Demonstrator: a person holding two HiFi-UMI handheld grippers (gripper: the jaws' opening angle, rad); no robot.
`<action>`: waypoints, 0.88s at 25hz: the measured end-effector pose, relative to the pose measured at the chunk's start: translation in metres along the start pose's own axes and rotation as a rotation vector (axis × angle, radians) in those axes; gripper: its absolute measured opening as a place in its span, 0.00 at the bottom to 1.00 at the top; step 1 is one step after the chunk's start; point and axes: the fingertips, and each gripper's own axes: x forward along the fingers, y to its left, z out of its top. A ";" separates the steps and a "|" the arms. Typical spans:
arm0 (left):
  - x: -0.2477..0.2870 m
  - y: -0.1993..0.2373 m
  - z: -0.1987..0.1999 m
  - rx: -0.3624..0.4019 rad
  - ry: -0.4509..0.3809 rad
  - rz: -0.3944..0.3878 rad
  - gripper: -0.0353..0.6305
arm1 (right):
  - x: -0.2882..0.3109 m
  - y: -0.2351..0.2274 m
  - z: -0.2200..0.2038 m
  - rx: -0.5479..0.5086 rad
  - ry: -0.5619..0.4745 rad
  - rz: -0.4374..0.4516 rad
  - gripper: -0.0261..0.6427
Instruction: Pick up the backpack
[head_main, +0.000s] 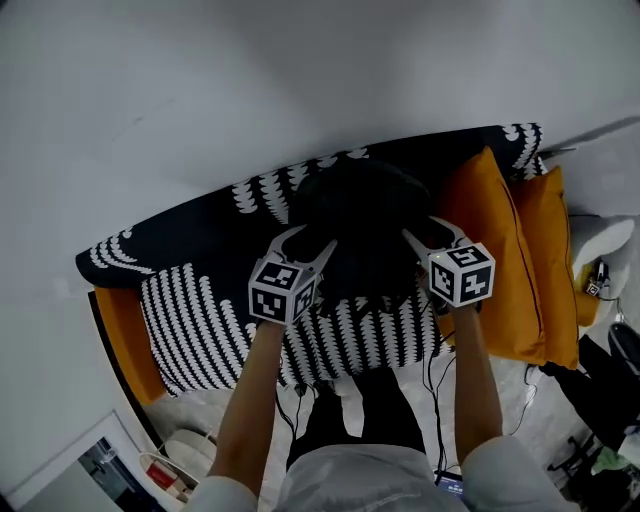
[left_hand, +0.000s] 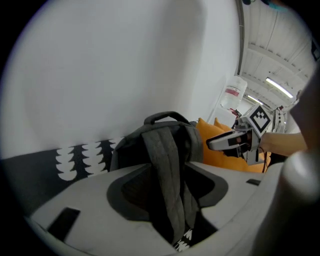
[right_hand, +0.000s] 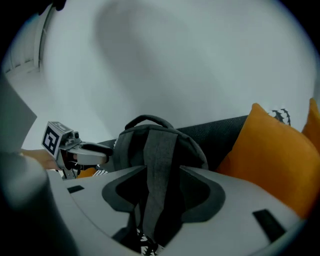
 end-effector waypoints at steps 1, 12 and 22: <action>0.006 0.001 -0.003 -0.012 0.003 -0.006 0.40 | 0.009 -0.002 -0.002 -0.007 0.011 0.011 0.33; 0.049 -0.001 -0.022 -0.050 0.030 -0.062 0.42 | 0.062 0.005 -0.022 -0.025 0.072 0.125 0.35; 0.018 -0.026 -0.018 -0.010 0.033 -0.050 0.22 | 0.005 0.030 -0.025 -0.036 0.042 0.097 0.11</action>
